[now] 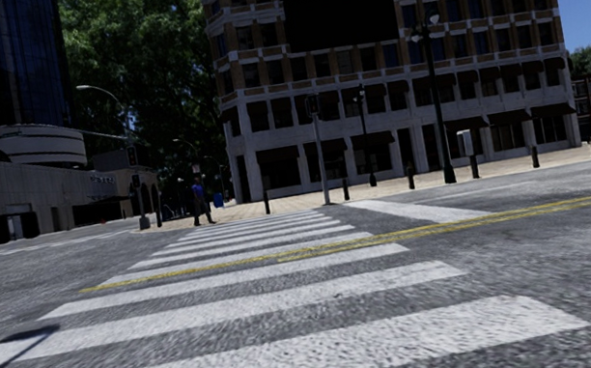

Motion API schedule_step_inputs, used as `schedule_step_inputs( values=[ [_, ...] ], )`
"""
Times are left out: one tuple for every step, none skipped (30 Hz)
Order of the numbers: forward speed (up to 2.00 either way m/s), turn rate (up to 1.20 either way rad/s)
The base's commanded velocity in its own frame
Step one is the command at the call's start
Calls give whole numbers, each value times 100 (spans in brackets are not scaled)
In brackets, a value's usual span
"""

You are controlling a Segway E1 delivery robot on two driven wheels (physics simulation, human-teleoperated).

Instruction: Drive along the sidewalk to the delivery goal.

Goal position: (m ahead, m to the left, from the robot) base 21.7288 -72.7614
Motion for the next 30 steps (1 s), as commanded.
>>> schedule_step_inputs(
  values=[
    [191, 0],
    [191, 0],
    [191, 0],
    [191, 0],
    [191, 0],
    [191, 0],
    [191, 0],
    [191, 0],
    [191, 0],
    [191, 0],
    [191, 0],
    [191, 0],
    [191, 0],
    [191, 0],
    [191, 0],
    [191, 0],
    [191, 0],
    [191, 0],
    [191, 0],
    [191, 0],
    [191, 0],
    [191, 0],
    [191, 0],
    [191, 0],
    [191, 0],
    [191, 0],
    [191, 0],
    [191, 0],
    [191, 0],
    [191, 0]
  ],
)
